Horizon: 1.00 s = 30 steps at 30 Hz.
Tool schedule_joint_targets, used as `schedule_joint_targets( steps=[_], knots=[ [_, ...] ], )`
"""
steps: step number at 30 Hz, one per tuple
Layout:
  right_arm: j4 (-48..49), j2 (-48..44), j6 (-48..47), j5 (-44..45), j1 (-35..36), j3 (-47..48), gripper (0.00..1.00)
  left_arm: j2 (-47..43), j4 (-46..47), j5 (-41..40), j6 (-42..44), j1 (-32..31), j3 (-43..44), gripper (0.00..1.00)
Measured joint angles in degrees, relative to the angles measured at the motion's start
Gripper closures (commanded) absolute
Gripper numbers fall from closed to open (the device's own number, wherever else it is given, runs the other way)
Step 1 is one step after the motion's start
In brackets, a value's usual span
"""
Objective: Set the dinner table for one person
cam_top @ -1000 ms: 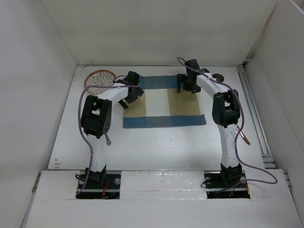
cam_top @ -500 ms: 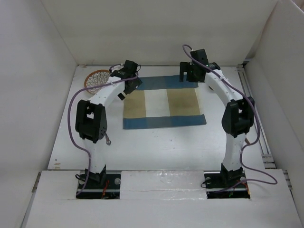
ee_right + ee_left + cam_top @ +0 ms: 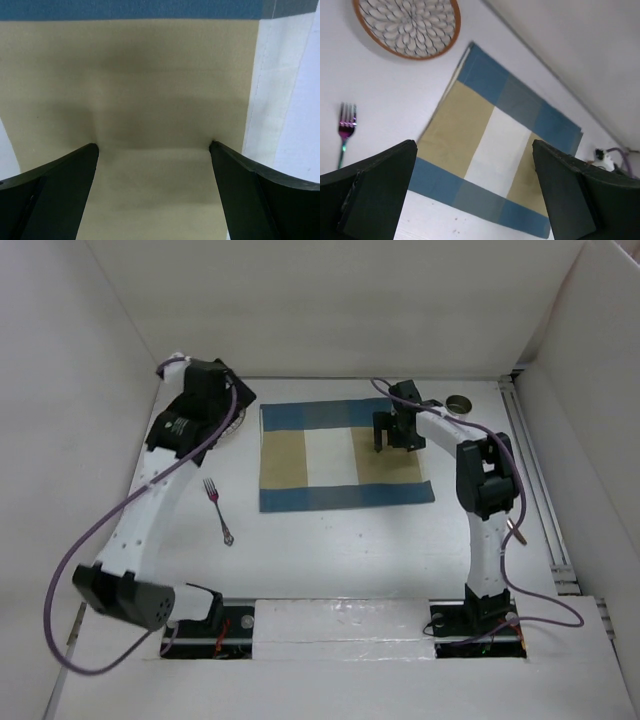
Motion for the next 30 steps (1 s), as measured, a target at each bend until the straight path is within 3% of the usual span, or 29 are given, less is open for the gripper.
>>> schedule_joint_targets(
  steps=[6,17,30],
  knots=[
    [4.2,-1.6,0.9,0.5,0.0,-4.1,0.00,-11.2,0.3,-1.8,3.4,2.9,-8.5,0.00],
    [12.0,-5.4,4.4,1.5,0.5,-11.7,0.00,-7.1,0.1,-0.3,5.4,3.1,-11.2,0.00],
    [11.7,-6.2,6.9,2.7,2.4,-12.7,0.00,-7.2,0.5,1.1,5.9,3.1,-11.7,0.00]
  ],
)
